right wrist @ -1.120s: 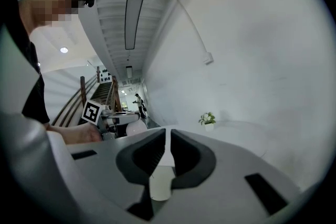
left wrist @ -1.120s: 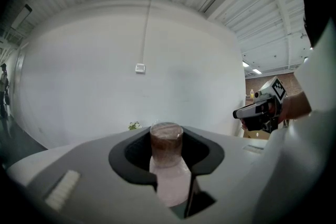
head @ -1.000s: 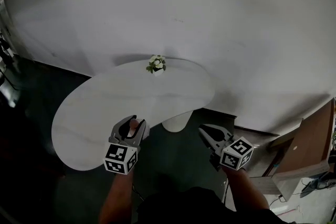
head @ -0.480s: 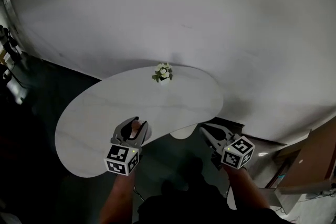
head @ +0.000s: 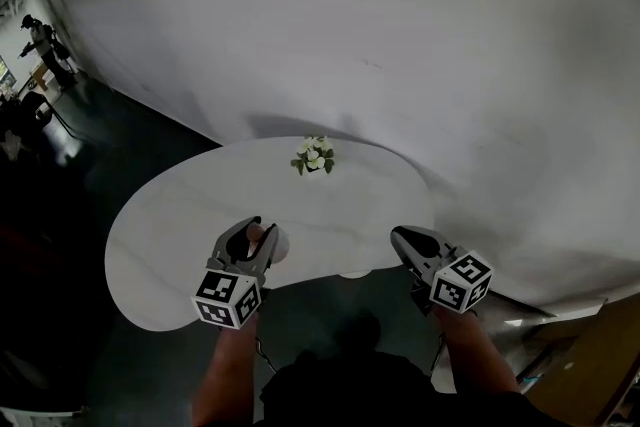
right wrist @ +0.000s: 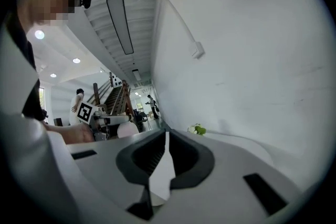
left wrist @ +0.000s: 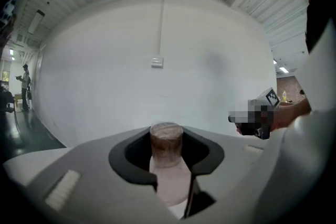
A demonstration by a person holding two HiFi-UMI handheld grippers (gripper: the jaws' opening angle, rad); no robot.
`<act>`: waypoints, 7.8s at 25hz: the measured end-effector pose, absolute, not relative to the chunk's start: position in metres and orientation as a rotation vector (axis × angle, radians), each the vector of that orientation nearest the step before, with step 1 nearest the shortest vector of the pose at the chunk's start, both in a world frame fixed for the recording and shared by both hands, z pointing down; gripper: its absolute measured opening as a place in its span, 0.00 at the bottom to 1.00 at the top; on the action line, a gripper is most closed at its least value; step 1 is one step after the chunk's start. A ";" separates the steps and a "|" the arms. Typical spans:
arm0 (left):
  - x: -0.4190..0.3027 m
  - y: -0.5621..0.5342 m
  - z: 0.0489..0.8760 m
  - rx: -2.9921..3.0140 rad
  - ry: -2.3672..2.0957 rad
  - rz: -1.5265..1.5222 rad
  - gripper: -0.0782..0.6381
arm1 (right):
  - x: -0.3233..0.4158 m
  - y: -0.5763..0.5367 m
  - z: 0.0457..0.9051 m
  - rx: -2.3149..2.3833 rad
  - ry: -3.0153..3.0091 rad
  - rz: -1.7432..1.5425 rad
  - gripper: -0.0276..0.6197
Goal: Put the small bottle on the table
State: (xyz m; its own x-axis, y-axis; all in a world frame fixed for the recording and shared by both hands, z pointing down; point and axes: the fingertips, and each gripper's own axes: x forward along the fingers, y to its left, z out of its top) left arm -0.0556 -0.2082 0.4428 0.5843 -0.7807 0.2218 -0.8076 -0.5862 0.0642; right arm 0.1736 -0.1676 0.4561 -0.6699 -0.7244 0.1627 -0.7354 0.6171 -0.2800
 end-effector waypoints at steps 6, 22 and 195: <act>-0.034 -0.222 0.444 2.599 -1.422 0.264 0.30 | 0.196 -0.197 0.468 1.176 -2.827 0.554 0.06; -0.074 -0.267 0.445 2.633 -1.427 0.233 0.30 | 0.130 -0.249 0.447 1.105 -2.823 0.462 0.06; -0.043 -0.291 0.408 2.670 -1.426 0.143 0.13 | 0.132 -0.286 0.387 1.030 -2.953 0.126 0.06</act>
State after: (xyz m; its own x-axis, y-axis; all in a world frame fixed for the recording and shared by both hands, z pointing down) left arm -0.0427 -0.2911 0.4077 0.5539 -0.8215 0.1355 -0.8320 -0.5521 0.0535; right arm 0.1317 -0.2857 0.3871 -0.7835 -0.6203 0.0375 -0.6212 0.7803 -0.0720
